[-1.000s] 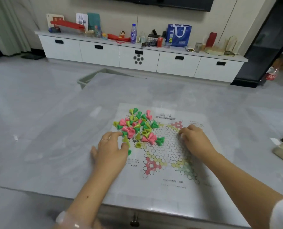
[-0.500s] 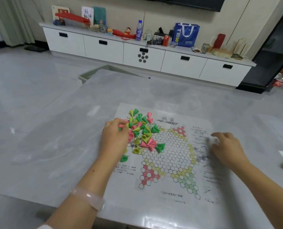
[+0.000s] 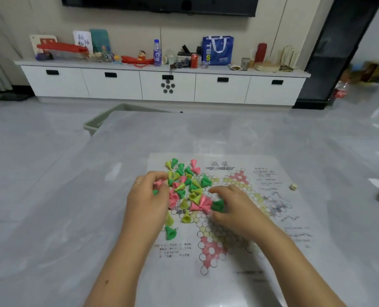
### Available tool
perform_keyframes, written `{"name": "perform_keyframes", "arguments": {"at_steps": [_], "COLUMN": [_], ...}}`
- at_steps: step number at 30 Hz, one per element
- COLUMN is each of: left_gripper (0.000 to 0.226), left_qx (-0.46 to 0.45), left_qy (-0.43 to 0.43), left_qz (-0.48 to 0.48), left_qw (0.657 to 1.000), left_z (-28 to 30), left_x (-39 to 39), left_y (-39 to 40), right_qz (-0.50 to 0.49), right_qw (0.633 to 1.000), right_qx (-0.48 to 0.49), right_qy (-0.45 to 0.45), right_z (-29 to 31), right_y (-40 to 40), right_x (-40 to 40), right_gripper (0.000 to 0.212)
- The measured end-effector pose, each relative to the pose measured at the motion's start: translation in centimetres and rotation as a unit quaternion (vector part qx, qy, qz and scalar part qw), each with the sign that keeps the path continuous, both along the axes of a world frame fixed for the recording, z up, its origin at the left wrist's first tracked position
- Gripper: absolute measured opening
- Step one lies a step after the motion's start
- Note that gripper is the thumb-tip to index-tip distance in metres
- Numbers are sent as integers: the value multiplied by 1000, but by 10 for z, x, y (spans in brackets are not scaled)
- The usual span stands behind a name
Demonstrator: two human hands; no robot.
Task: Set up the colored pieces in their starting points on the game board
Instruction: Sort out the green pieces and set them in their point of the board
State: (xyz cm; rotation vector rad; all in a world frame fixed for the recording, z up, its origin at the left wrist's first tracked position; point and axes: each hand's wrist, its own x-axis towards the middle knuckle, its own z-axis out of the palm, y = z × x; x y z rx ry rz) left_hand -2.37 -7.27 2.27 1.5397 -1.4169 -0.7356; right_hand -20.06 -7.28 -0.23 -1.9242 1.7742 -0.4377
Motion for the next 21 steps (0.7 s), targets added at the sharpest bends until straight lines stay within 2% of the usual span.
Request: {"name": "perform_keyframes", "arguments": {"at_steps": [2,4,6,8,10,12,15,16,19,20,21], "left_gripper": [18,18,22,25,23,20,17,18,27,29,31], "left_qx": [14,22,30,57,103,150,205,221,263,269,270], "left_qy": [-7,32,110,224,349,458,556,592,700,719,727], "left_qz": [-9,-2,9,10,-3,-18,-12,-17,-56,-66,-65], "left_qw": [1000,999,993,973,932,876,806,775,661,637,629], "left_z": [-3,1,9,13,12,7,-2,-4,-5,-4,-5], "left_x": [7,10,8,2,-8,-21,-38,-41,-40,-39,-38], "left_y": [-4,-7,-8,-5,-1,5,5,3,-5,-7,-9], "right_qz": [13,5,-4,-6,-22,-53,-77,-56,53,80,92], "right_qw": [999,996,993,993,995,995,983,980,983,984,986], "right_qx": [-4,-30,-49,-59,-63,-77,-109,-124,-149,-136,-117], "right_qy": [48,86,106,103,74,24,-127,-146,-90,-78,-76], "right_z": [2,2,-1,-5,0,12,37,44,52,52,53], "right_y": [-5,-8,-9,-9,-8,-8,-5,-2,2,0,-3], "right_x": [4,9,12,11,9,9,19,26,44,47,47], "right_gripper": [46,33,23,19,18,19,17,17,21,23,26]}}
